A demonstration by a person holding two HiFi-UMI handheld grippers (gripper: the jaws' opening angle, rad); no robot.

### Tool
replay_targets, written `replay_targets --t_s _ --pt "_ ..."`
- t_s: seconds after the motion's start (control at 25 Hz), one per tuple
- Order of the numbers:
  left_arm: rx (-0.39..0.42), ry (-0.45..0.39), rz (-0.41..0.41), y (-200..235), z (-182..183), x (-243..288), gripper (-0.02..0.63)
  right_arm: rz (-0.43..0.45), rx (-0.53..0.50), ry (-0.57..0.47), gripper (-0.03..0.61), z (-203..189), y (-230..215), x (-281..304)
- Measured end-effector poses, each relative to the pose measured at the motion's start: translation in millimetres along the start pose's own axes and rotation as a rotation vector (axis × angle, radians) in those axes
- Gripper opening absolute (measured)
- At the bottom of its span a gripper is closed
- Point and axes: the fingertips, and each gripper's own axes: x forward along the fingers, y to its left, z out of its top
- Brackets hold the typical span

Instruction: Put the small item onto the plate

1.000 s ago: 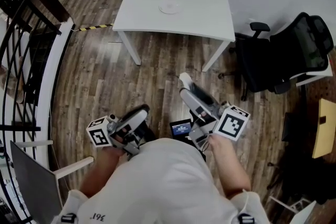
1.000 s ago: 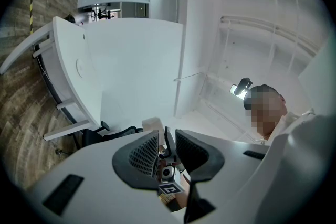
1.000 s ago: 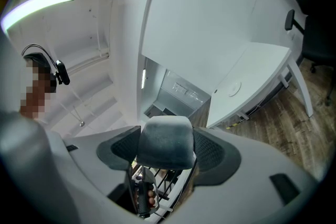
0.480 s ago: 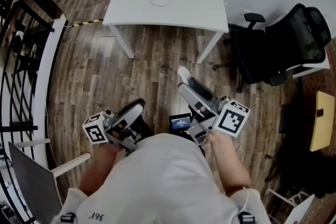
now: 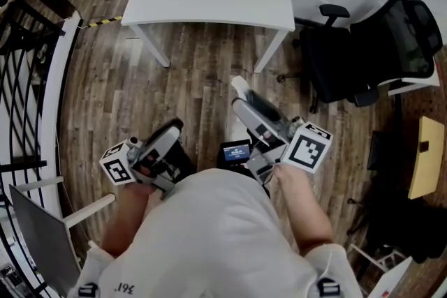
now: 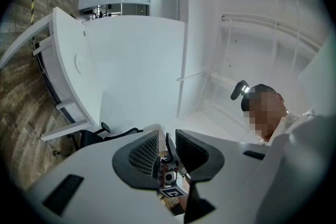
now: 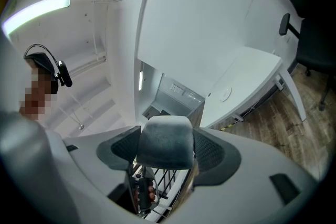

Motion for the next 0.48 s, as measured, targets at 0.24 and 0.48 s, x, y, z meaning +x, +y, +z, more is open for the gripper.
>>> replay_targets --t_s 0.24,0.48 --pt "0.007 -0.022 0.016 8 -11 20 0.104 0.01 0.012 0.014 0.314 16 -18 -12" --pt "0.012 -0.052 0.031 14 -19 29 0.104 0.007 0.027 0.043 0.314 20 -33 -20"
